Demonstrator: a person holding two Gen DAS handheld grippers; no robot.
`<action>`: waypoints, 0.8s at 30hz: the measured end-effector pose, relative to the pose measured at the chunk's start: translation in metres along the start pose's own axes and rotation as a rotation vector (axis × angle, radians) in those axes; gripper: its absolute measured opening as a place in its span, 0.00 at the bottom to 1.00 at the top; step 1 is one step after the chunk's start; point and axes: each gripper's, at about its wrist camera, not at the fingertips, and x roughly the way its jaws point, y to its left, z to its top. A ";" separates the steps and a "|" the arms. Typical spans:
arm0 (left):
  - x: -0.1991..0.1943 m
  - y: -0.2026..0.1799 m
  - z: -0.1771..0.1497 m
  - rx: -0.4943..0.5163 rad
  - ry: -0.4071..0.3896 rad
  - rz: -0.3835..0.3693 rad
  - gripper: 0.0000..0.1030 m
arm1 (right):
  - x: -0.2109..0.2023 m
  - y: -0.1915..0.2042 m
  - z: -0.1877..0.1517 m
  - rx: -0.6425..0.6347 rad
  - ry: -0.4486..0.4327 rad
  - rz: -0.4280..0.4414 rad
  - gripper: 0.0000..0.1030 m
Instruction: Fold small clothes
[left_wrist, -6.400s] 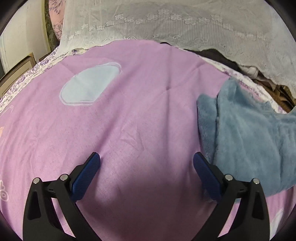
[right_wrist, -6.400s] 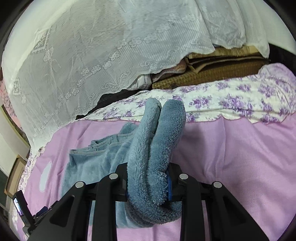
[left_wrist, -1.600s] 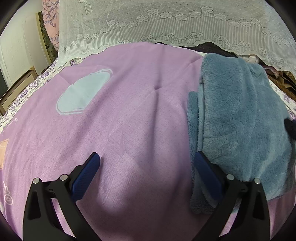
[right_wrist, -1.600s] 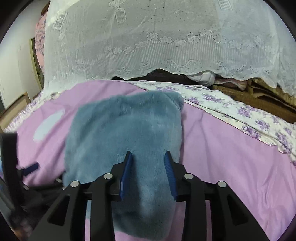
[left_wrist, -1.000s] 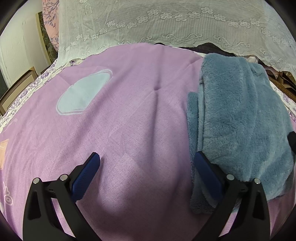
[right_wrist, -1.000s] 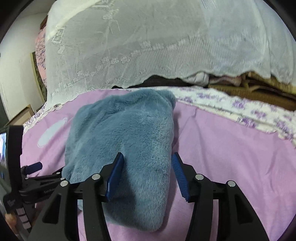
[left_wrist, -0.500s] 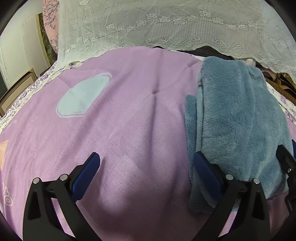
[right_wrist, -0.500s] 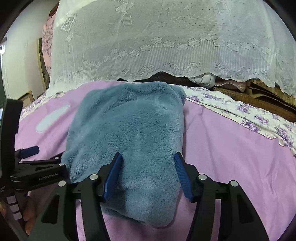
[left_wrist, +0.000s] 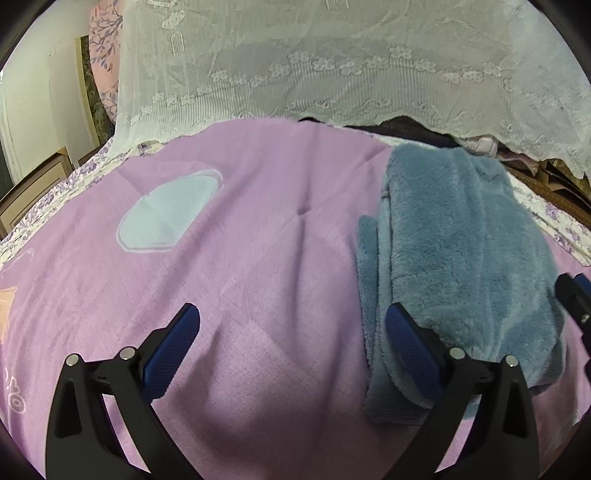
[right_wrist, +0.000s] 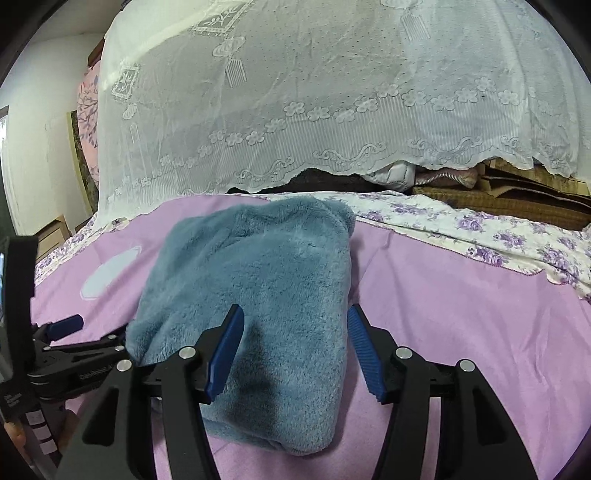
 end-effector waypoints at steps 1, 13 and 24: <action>-0.003 0.000 0.001 -0.002 -0.012 -0.005 0.96 | 0.000 0.000 0.000 -0.003 -0.001 0.000 0.57; -0.005 -0.017 -0.006 0.068 -0.024 -0.032 0.96 | 0.016 0.007 -0.011 -0.029 0.092 -0.003 0.60; -0.018 -0.010 -0.003 0.053 -0.050 -0.114 0.96 | -0.005 -0.015 0.005 0.056 0.026 0.022 0.63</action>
